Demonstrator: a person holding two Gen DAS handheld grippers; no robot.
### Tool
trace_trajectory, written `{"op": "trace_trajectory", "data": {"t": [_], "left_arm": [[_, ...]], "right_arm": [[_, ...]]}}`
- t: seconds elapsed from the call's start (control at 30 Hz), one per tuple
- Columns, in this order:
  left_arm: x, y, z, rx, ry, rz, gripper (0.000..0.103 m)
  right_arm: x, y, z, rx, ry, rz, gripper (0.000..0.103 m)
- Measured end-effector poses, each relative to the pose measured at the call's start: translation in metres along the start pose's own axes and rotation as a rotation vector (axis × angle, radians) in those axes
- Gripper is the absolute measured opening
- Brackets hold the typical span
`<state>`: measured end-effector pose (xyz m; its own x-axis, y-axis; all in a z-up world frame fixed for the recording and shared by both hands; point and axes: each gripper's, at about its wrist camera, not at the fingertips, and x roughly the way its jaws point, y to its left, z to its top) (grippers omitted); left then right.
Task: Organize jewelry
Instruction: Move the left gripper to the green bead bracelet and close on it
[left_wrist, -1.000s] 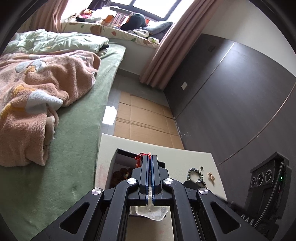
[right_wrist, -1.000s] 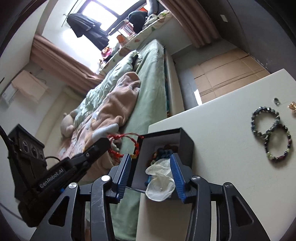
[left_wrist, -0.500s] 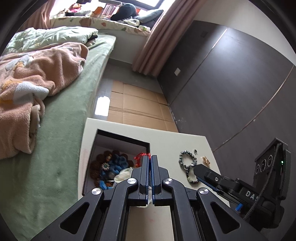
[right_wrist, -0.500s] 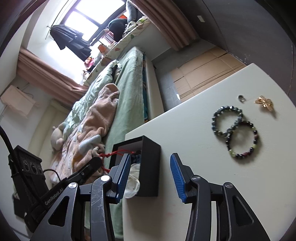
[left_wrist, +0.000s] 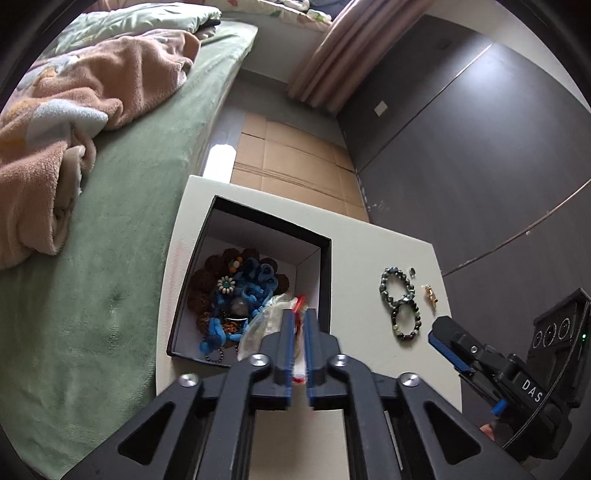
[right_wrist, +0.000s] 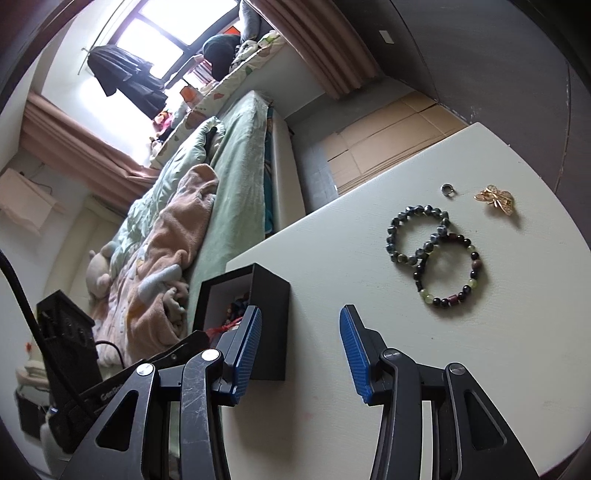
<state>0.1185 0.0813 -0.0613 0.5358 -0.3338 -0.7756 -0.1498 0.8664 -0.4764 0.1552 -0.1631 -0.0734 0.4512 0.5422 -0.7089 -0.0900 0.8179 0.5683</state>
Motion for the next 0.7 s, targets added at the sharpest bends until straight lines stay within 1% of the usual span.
{"op": "trace_trajectory", "data": {"t": [0.03,0.07,0.1,0.17,0.4,0.57,0.7], "left_arm": [[0.000,-0.001,0.000,0.005,-0.003,-0.001,0.033],[-0.001,-0.003,0.000,0.007,-0.012,-0.004,0.058],[-0.003,-0.004,-0.001,0.006,-0.033,-0.007,0.070],[-0.008,-0.008,0.000,0.009,-0.067,-0.015,0.071],[-0.001,-0.021,0.003,0.022,-0.073,-0.039,0.071],[0.002,-0.038,0.002,0.065,-0.110,-0.046,0.071],[0.007,-0.051,0.001,0.100,-0.117,-0.053,0.071]], "right_arm": [[-0.001,-0.002,0.000,0.002,-0.001,-0.002,0.045],[-0.002,-0.003,0.001,0.005,-0.003,-0.004,0.045],[-0.003,-0.005,0.002,0.007,-0.006,-0.004,0.045],[-0.006,-0.010,0.005,0.017,-0.013,-0.009,0.045],[-0.018,-0.030,0.017,0.069,-0.048,-0.026,0.045],[-0.031,-0.048,0.026,0.110,-0.088,-0.066,0.045],[-0.037,-0.062,0.032,0.138,-0.105,-0.093,0.045]]}}
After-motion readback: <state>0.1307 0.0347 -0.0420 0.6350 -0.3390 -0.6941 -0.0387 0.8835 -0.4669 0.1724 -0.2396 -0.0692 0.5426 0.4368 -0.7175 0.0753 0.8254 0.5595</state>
